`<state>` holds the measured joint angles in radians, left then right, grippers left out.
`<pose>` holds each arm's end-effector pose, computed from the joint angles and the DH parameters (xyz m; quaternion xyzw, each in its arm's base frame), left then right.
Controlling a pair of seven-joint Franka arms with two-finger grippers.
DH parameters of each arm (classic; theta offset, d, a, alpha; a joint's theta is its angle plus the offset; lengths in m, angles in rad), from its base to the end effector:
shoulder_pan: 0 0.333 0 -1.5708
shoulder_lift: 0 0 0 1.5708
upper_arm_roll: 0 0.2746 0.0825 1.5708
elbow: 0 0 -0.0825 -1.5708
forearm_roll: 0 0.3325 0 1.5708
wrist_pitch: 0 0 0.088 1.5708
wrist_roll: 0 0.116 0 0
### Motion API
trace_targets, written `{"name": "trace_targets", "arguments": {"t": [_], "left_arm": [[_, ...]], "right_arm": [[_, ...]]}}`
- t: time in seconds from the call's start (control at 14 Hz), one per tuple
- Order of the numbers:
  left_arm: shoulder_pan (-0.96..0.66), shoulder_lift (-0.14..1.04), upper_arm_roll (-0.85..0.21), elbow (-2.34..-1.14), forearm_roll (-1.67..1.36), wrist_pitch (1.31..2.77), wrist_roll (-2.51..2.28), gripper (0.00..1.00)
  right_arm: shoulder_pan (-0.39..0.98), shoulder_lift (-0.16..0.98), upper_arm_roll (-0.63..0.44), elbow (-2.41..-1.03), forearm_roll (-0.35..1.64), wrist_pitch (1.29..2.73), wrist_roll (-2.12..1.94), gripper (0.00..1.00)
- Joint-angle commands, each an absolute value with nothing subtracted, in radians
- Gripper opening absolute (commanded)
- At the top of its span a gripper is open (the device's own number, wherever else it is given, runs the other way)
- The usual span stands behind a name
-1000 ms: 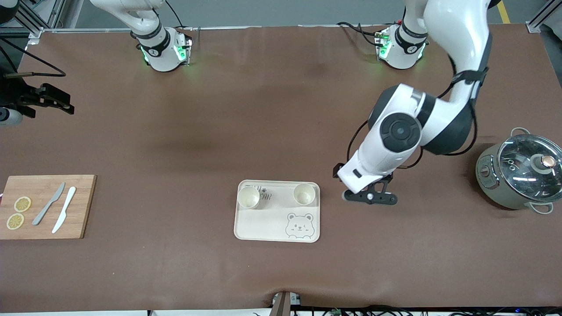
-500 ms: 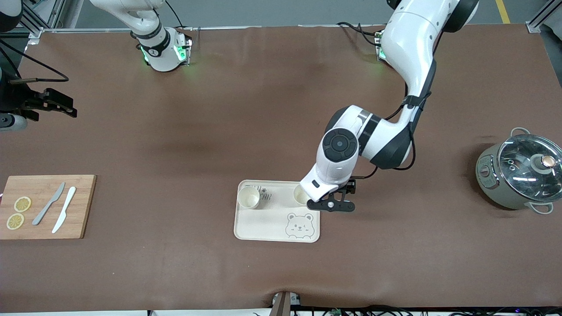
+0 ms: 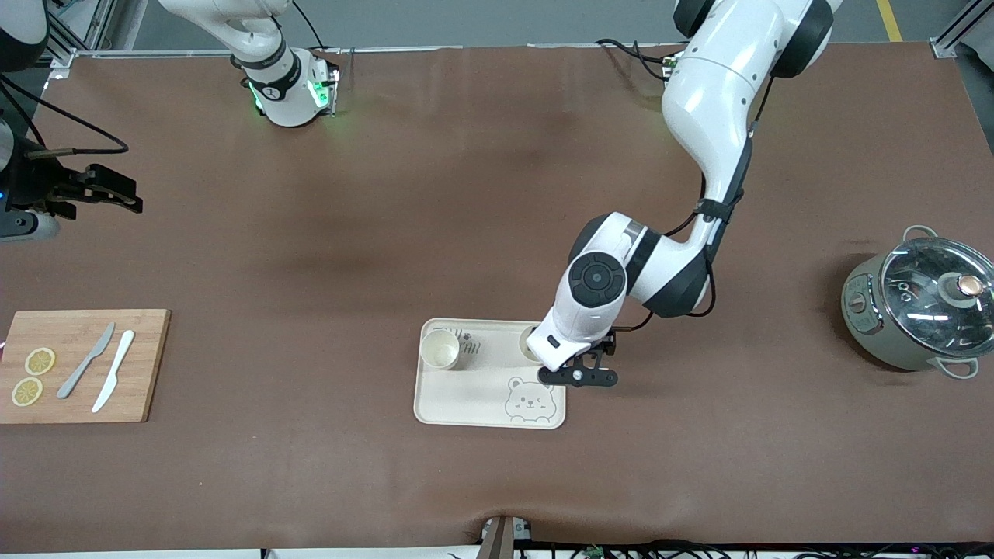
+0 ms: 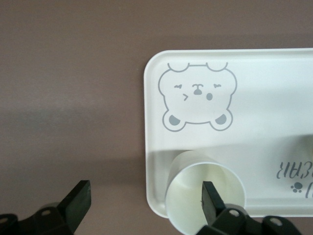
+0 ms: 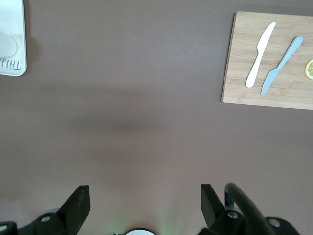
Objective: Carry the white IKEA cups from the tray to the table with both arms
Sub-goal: 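Lower the open left gripper around the cup nearest it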
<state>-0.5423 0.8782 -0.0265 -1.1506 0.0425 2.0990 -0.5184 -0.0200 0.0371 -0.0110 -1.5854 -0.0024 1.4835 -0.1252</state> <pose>0.5893 -0.3678 0.2624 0.9989 -0.0301 0.0347 0.0108 0.4998 -0.0157 0.5425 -0.9965 -0.0469 0.0693 0.0040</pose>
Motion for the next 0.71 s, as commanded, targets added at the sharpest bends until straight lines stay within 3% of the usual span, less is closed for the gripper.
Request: {"name": "trace_targets", "arguments": {"t": [0.0,0.64], "left_arm": [[-0.566,0.922,-0.015,-1.112,0.025,2.134,-0.558,1.00],[-0.566,0.942,-0.011,-1.129,0.025,2.172,-0.569,1.00]], "right_arm": [[-0.026,0.069,-0.009,-1.557,-0.020,1.468,-0.117,1.00],[-0.032,0.166,-0.011,-1.546,-0.098,1.476,-0.120,1.00]]}}
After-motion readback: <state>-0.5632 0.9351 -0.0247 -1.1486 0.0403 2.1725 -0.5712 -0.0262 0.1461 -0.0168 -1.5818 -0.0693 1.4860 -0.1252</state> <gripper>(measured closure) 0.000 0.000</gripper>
